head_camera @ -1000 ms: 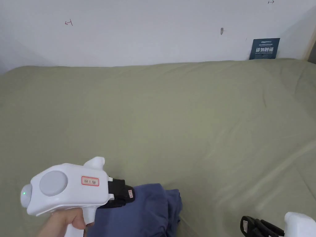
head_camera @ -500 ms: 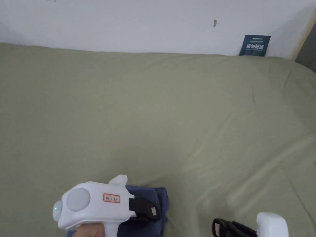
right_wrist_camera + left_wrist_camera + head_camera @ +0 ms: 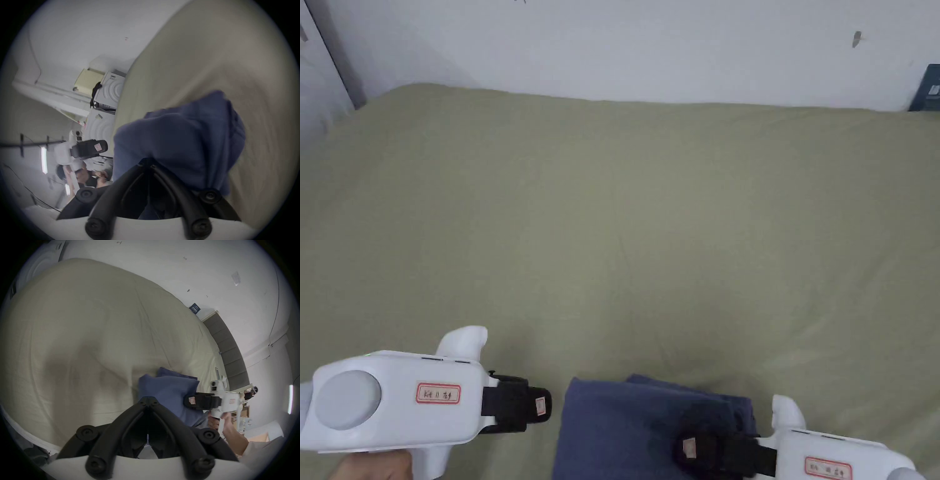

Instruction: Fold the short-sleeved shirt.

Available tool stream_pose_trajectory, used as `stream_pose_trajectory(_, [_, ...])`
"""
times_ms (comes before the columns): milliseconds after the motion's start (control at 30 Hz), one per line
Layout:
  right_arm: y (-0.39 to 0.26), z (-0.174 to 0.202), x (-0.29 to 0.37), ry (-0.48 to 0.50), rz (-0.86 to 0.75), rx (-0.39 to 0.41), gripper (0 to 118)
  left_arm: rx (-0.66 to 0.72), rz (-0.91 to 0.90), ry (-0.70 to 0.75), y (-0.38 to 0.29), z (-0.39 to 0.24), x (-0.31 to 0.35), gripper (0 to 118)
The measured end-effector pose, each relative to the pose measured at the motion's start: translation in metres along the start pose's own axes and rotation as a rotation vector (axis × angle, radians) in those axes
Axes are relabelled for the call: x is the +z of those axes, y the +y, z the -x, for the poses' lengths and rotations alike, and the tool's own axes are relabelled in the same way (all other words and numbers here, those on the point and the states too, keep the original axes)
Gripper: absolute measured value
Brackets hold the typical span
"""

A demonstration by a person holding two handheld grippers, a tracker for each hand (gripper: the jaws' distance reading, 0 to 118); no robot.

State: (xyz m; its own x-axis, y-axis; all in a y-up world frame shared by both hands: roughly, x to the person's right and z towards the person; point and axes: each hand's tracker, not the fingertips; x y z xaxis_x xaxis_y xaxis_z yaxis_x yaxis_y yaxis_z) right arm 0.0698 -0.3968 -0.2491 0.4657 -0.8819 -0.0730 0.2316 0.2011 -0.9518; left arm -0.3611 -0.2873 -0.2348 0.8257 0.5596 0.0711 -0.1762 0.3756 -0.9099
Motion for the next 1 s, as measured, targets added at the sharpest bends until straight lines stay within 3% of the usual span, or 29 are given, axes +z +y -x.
stream_pose_trajectory(33, [0.001, -0.014, 0.001, 0.072, -0.012, -0.074, 4, 0.017, 0.018, -0.049, 0.001, 0.007, -0.005, 29])
stream_pose_trajectory(67, [-0.001, -0.023, 0.003, 0.169, -0.019, -0.159, 4, 0.036, 0.040, -0.103, 0.002, 0.014, -0.010, 69])
stream_pose_trajectory(100, [-0.001, -0.026, 0.006, 0.178, -0.031, -0.183, 4, 0.067, 0.061, -0.153, 0.003, 0.019, -0.015, 106])
stream_pose_trajectory(133, [-0.002, -0.027, 0.007, 0.169, -0.046, -0.171, 4, 0.066, 0.090, -0.215, 0.002, 0.022, -0.022, 118])
stream_pose_trajectory(200, [-0.004, -0.023, 0.008, 0.157, -0.045, -0.130, 4, 0.079, 0.095, -0.308, 0.001, 0.028, -0.036, 118])
stream_pose_trajectory(267, [-0.004, -0.023, 0.008, 0.156, -0.045, -0.128, 4, 0.126, 0.144, -0.343, 0.029, 0.033, -0.046, 118])
stream_pose_trajectory(333, [-0.005, -0.022, 0.007, 0.158, -0.043, -0.133, 4, 0.168, 0.162, -0.393, 0.008, 0.037, -0.071, 114])
stream_pose_trajectory(367, [-0.004, -0.021, 0.007, 0.159, -0.043, -0.134, 4, 0.184, 0.171, -0.441, 0.009, 0.037, -0.077, 105])
stream_pose_trajectory(433, [-0.004, -0.020, 0.007, 0.154, -0.042, -0.134, 4, 0.204, 0.174, -0.518, -0.003, 0.033, -0.100, 76])
stream_pose_trajectory(500, [-0.003, -0.015, 0.008, 0.147, -0.042, -0.131, 4, 0.181, 0.210, -0.450, -0.006, 0.032, -0.109, 67])
stream_pose_trajectory(533, [-0.001, -0.012, 0.008, 0.128, -0.040, -0.126, 4, 0.151, 0.181, -0.430, -0.003, 0.032, -0.105, 49])
stream_pose_trajectory(567, [0.000, -0.007, 0.010, 0.117, -0.037, -0.117, 4, 0.180, 0.167, -0.402, -0.004, 0.038, -0.102, 39])
stream_pose_trajectory(633, [0.004, 0.005, 0.018, 0.066, -0.055, -0.058, 5, 0.155, 0.158, -0.387, -0.003, 0.038, -0.090, 30])
stream_pose_trajectory(733, [0.010, 0.023, 0.031, 0.040, -0.069, 0.012, 5, 0.151, 0.131, -0.364, 0.008, 0.057, -0.057, 30])
stream_pose_trajectory(1000, [0.023, 0.038, 0.053, 0.012, -0.102, 0.084, 5, 0.160, 0.022, 0.028, 0.075, 0.160, 0.100, 30])
